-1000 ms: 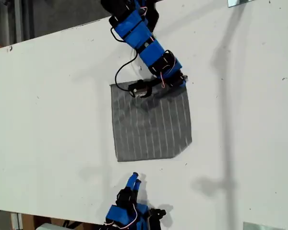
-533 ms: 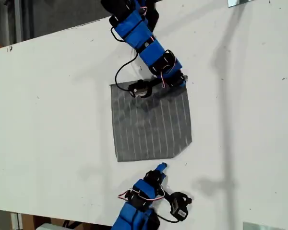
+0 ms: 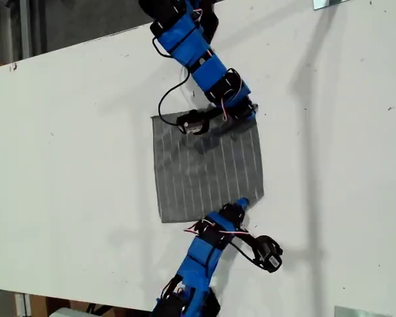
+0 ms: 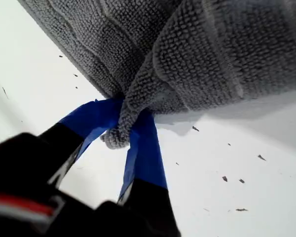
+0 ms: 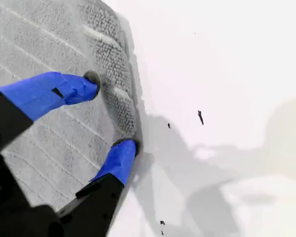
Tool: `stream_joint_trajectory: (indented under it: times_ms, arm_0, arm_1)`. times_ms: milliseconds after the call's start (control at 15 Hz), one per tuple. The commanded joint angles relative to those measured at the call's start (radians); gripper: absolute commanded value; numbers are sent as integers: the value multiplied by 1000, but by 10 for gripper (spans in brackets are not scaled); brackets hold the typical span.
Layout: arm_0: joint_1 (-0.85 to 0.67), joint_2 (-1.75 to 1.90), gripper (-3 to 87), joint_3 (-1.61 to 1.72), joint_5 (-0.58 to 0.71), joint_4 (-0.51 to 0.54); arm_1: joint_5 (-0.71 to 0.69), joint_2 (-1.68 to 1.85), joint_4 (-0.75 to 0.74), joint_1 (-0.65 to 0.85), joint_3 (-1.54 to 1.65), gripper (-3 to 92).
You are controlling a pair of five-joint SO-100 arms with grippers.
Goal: Grasp corners of a square towel and fold twice.
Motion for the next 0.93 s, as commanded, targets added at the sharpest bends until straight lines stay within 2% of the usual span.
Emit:
stream_joint_trajectory:
  times_ms: [0, 200, 400, 533, 667, 867]
  arm_0:
    - [-5, -98, 230, -201, 17, 64]
    - [-11, -181, 228, -288, 37, 72]
    - [21, -207, 222, -331, -3, 89]
    - [55, -204, 222, -422, -43, 202]
    - [69, -190, 225, -431, -60, 256]
    - [78, -261, 223, -430, -72, 190]
  arm_1:
    - [8, -17, -11, -17, 12, -1]
    - [11, -17, -12, -21, 12, -1]
    - [12, -15, -9, -21, 12, -1]
    - [12, -12, -9, -20, 12, -1]
    - [8, -12, -18, -15, 12, -1]
    - [3, -14, -25, -12, 8, -1]
